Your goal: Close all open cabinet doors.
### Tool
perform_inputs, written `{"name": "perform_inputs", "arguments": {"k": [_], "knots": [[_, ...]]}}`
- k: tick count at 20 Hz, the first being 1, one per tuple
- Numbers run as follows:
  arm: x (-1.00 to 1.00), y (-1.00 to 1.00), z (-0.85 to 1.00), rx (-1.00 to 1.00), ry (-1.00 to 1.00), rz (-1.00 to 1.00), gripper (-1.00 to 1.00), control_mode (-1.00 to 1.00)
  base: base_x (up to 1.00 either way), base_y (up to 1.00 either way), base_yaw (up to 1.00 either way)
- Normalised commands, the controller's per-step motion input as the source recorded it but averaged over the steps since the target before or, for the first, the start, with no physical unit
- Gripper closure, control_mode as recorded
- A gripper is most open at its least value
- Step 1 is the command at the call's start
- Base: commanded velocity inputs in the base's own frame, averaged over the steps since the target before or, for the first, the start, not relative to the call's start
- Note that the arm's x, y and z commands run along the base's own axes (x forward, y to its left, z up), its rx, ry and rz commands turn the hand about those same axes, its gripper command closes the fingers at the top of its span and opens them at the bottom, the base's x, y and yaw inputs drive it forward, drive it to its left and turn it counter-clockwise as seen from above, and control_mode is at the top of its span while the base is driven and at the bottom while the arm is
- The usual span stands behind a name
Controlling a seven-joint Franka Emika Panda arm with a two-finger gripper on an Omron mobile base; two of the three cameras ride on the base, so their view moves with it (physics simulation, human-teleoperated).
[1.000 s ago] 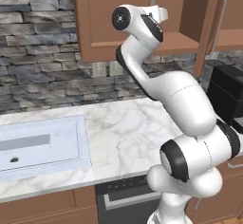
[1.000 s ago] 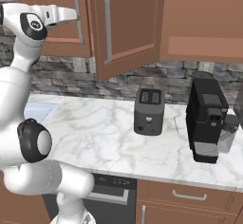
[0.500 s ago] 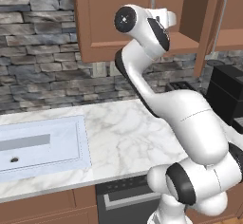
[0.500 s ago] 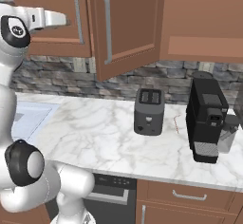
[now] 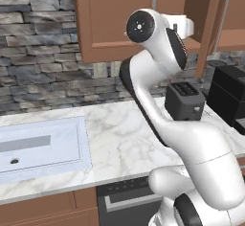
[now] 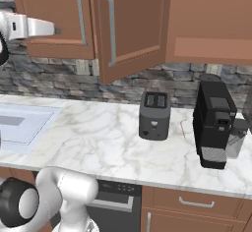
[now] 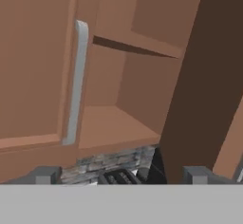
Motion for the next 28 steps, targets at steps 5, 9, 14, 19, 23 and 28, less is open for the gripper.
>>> {"name": "perform_inputs", "arguments": {"k": [5, 9, 14, 19, 23, 28], "knots": [[-1.00, 0.00, 0.13, 0.07, 0.00, 0.00, -1.00, -1.00, 0.00, 0.00, 0.00], [-1.00, 0.00, 0.12, 0.07, 0.00, 0.00, -1.00, -1.00, 0.00, 0.00, 0.00], [-0.94, 0.00, 0.12, 0.08, 0.00, 0.00, -1.00, -1.00, 0.00, 0.00, 0.00], [-0.32, -0.41, 0.05, 0.06, 0.00, -0.01, -1.00, -1.00, 0.00, 0.00, 0.00], [0.00, -0.83, 0.00, 0.05, -0.10, 0.02, -1.00, -1.00, 0.00, 0.00, 0.00], [0.00, -0.89, -0.01, 0.08, -0.23, 0.07, -1.00, -1.00, 0.00, 0.00, 0.00]]}}
